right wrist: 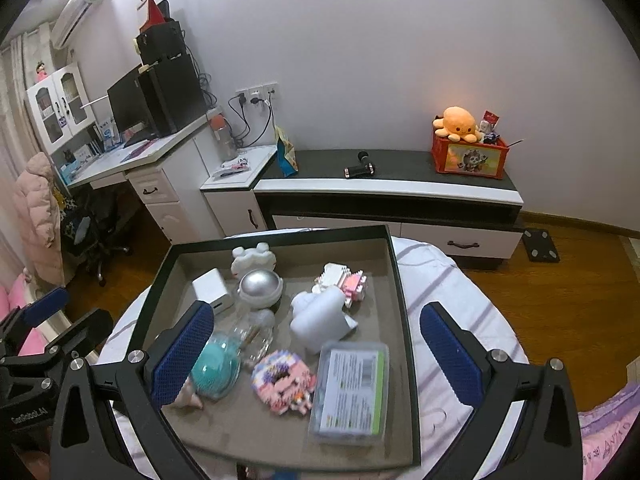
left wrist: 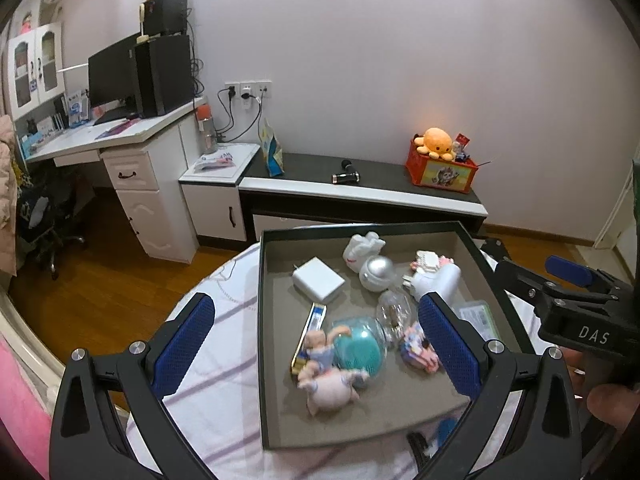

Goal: Organize rigid objects
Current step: 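Withdraw both tools toward the black hair clip and blue highlighter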

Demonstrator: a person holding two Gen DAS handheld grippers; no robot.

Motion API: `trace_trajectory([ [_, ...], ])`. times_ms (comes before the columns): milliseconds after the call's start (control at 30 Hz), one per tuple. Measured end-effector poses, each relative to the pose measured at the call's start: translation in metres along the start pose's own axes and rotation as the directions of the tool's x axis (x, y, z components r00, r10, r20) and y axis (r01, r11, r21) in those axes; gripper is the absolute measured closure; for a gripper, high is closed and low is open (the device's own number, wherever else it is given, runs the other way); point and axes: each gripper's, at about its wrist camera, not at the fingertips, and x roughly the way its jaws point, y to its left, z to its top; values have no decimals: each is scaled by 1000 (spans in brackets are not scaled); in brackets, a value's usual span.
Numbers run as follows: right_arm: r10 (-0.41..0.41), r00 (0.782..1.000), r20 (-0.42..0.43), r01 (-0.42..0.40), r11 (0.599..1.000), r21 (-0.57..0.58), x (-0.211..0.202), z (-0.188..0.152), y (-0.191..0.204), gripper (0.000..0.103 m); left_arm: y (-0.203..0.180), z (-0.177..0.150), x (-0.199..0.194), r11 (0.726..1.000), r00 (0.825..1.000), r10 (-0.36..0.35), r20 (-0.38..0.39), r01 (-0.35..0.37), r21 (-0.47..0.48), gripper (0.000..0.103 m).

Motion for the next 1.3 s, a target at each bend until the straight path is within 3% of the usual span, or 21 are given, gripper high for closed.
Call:
trace_trajectory([
  [300,23,998,53,-23,1000,4,-59,-28,10,0,3,-30,-49,1000,1000,-1,14,1,-13,0],
  [733,42,996,82,-42,999,4,-127,-98,20,0,7,-80,-105,999,1000,-5,11,5,-38,0],
  [1033,47,998,42,-49,998,41,-134,-144,19,0,6,-118,-109,998,999,-16,-33,14,-58,0],
  [1300,0,999,-41,2,999,41,-108,-175,13,0,-2,-155,-84,998,992,-15,-125,9,-54,0],
])
